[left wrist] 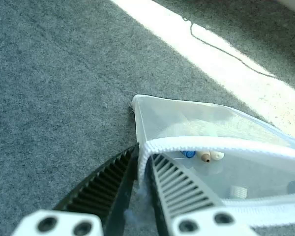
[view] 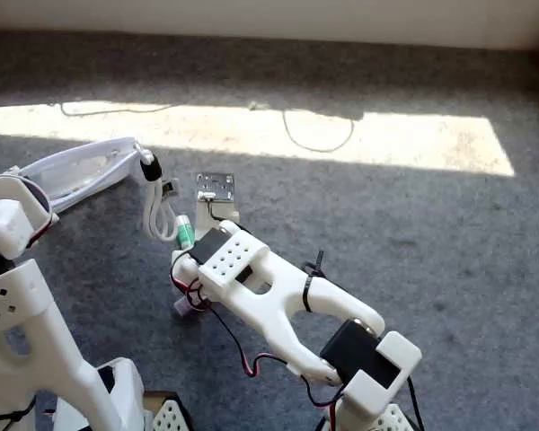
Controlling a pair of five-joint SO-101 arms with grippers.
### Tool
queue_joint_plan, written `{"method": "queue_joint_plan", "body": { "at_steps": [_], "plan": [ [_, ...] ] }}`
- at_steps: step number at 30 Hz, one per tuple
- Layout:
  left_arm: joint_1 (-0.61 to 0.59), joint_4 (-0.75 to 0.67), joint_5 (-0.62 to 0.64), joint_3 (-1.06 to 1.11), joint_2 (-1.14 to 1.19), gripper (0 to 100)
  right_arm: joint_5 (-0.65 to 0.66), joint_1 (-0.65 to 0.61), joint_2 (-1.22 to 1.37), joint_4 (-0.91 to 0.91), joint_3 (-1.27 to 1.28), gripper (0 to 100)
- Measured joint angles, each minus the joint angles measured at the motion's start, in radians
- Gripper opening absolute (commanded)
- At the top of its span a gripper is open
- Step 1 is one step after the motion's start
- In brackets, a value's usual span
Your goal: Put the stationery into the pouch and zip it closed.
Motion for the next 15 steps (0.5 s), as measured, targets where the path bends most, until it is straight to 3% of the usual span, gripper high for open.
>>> {"method": "queue_joint_plan", "body": {
  "at_steps": [8, 15],
  "plan": [
    [0.0, 0.0, 0.0, 0.0, 0.0, 1, 0.0, -0.005, 0.034, 0.109, -0.008, 24.4],
    [0.0, 0.0, 0.0, 0.0, 0.0, 1, 0.0, -0.005, 0.04, 0.13, -0.009, 24.5]
  ]
}}
